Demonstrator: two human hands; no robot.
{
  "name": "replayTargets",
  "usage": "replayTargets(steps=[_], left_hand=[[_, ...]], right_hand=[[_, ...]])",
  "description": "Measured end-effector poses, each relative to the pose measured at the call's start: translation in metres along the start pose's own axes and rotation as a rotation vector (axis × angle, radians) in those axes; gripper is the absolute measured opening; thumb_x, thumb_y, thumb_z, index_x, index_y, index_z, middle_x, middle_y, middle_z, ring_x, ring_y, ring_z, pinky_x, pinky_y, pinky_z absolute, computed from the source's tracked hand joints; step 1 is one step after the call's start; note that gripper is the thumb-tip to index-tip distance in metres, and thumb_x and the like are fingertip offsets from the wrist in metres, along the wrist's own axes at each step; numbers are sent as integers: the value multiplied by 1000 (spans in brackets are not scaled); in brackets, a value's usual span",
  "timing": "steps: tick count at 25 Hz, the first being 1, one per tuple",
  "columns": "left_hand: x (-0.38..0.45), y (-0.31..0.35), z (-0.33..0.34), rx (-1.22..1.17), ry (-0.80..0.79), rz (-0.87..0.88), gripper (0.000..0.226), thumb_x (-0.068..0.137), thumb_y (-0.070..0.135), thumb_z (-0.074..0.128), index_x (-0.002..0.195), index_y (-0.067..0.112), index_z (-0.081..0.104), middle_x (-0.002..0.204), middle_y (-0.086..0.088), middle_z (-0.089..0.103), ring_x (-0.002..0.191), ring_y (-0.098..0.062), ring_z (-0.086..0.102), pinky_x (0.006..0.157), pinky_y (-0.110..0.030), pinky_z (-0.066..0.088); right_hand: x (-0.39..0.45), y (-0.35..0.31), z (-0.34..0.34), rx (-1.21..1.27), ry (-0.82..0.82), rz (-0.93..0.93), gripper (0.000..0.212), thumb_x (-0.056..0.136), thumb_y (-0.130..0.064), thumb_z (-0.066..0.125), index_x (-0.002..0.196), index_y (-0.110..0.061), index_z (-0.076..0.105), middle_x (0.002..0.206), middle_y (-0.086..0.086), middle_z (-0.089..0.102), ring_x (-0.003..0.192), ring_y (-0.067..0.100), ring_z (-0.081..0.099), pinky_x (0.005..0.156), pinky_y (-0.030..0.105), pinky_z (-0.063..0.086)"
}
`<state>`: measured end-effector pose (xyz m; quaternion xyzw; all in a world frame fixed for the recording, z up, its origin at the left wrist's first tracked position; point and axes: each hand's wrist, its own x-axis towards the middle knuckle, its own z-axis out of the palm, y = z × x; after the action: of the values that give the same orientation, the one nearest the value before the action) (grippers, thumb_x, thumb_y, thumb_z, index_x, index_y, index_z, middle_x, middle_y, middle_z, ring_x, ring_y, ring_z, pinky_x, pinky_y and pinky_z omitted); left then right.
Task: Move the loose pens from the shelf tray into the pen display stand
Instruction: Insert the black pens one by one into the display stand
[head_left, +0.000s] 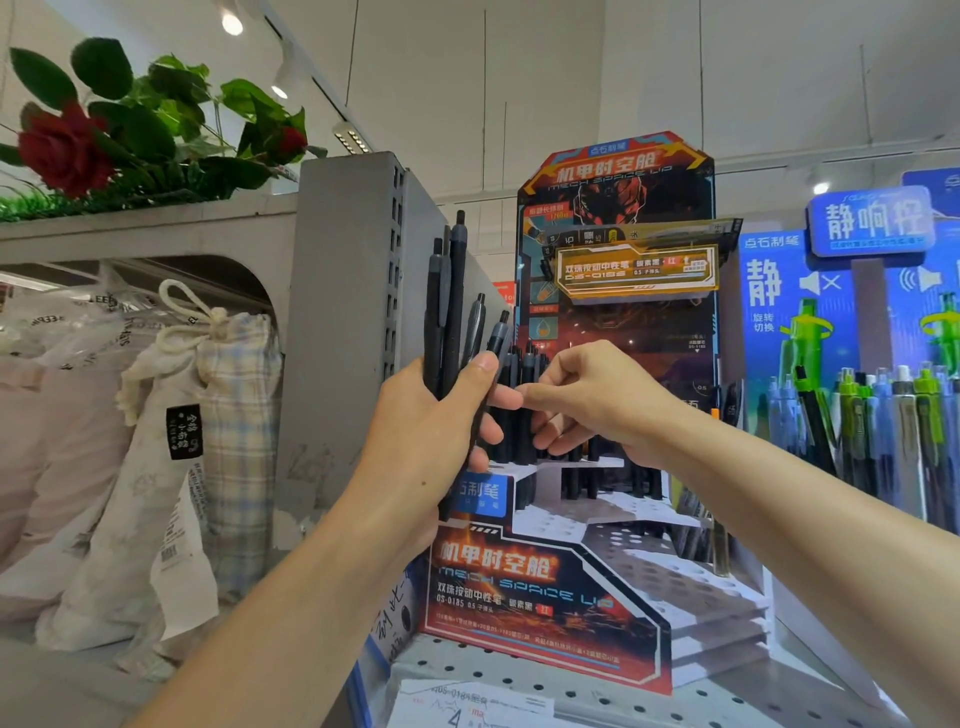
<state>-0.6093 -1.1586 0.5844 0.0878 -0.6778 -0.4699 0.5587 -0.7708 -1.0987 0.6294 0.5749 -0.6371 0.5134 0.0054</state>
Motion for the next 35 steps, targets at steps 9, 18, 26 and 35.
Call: replayTargets(steps=[9,18,26,35], left_hand=[[2,-3,3,1,34,-33,34,93,47,63,97,14,66,59,2,64,42,-9,49,48,-23,46],[3,-1,5,0,60,-7,24,96,42,62,100,18,66,61,1,66,41,-6,48,43,-19,44],[3,5,6,-1,46,15,20,94,45,64,103,27,66,72,-5,72,50,-11,58,48,-22,49],[0,5,-10,24,135,64,21,98,34,62,99,14,69,63,8,68,56,-12,69,48,-25,56]], right_hand=[[0,-3,1,-121,-25,14,29,91,-28,75,73,-9,64,65,9,75,56,20,73,51,27,57],[-18,-29,-16,125,-80,-153,14,97,-25,67,95,-11,71,74,2,70,62,11,63,57,24,55],[-21,-39,-12,296,-195,-142,16,97,-24,67,91,-10,73,83,7,71,72,16,66,66,29,59],[-6,-42,-24,430,133,-119,17,102,-17,60,100,-2,68,82,16,74,69,25,72,66,36,65]])
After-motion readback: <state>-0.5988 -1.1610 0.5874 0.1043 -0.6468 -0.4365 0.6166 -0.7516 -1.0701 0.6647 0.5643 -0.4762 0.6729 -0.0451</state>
